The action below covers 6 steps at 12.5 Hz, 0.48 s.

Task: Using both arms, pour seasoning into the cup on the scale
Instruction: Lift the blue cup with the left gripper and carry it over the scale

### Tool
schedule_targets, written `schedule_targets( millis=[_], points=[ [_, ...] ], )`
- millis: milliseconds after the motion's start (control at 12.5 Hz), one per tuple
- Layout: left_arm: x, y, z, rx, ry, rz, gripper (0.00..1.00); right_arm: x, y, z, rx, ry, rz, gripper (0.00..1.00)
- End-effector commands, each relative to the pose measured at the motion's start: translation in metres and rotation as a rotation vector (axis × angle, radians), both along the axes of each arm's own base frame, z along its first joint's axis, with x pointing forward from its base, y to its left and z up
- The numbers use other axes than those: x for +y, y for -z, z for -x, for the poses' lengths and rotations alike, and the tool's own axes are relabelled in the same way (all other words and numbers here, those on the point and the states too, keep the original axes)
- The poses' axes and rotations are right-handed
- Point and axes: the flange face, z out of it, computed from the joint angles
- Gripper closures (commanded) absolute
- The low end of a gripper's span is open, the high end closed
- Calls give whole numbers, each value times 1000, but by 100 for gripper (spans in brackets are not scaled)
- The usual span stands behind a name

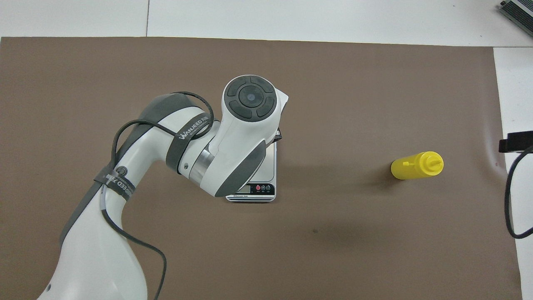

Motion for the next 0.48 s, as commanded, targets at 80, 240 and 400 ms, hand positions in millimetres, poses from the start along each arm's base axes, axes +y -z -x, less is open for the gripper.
schedule_targets(
  millis=[80, 240, 400],
  points=[
    [-11, 8, -6, -6, -9, -37, 100, 1, 0, 7, 6, -8, -21, 0],
    [-13, 10, -6, -12, -3, -44, 100, 1, 0, 7, 6, -8, -21, 0],
    [-22, 25, -4, -14, -15, -45, 100, 1, 0, 7, 6, -8, -21, 0]
  ],
)
